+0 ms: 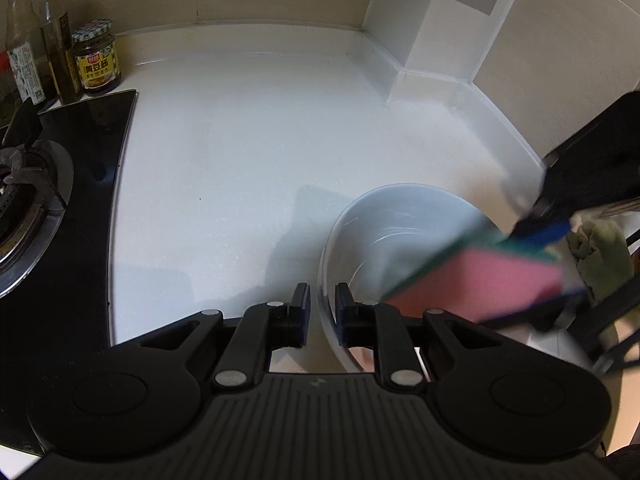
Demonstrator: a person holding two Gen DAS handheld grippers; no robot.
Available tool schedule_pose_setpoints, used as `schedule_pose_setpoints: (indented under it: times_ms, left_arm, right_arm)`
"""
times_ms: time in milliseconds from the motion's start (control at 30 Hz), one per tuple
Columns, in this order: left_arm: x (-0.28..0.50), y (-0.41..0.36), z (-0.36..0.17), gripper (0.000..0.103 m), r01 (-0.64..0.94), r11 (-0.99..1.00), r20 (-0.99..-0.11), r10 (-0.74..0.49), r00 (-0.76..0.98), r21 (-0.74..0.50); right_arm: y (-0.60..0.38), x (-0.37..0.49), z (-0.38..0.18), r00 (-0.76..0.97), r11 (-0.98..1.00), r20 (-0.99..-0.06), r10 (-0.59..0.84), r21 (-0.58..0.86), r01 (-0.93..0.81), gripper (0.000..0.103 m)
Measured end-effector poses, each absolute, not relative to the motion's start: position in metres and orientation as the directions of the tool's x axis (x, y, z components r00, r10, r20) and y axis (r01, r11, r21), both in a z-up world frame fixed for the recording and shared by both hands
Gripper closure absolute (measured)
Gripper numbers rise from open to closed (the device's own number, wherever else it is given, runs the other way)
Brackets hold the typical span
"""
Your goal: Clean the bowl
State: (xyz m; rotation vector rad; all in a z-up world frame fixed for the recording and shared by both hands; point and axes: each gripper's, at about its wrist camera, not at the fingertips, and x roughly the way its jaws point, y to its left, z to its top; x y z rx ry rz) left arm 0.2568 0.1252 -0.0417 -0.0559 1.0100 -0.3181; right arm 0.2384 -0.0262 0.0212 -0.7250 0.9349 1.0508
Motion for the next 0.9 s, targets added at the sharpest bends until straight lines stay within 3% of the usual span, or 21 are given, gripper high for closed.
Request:
schedule_pose_setpoints:
  times_ms: [133, 233, 467, 633, 900]
  left_arm:
    - [0.26, 0.119, -0.044, 0.089, 0.288, 0.945, -0.828, -0.284, 0.483, -0.156]
    - [0.265, 0.115, -0.045, 0.092, 0.336, 0.933, -0.835, -0.286, 0.471, -0.13]
    - [0.281, 0.11, -0.047, 0.098, 0.394, 0.913, -0.835, -0.293, 0.466, -0.1]
    - [0.29, 0.103, -0.049, 0.098, 0.448, 0.89, -0.831, -0.31, 0.461, -0.084]
    - [0.306, 0.09, -0.051, 0.095, 0.531, 0.845, -0.831, -0.337, 0.442, -0.059]
  right_arm:
    - [-0.079, 0.255, 0.058, 0.395, 0.629, -0.804, 0.445, -0.034, -0.777, 0.077]
    - [-0.109, 0.269, 0.055, 0.458, 0.748, -0.811, 0.364, -0.039, -0.663, 0.077]
    - [-0.131, 0.298, 0.016, 0.328, 0.829, -0.873, 0.361, 0.139, -0.542, 0.077]
    - [-0.115, 0.308, -0.014, 0.261, 0.816, -0.893, 0.366, 0.173, -0.551, 0.077]
    - [-0.093, 0.31, -0.019, 0.304, 0.792, -0.903, 0.303, 0.061, -0.607, 0.077]
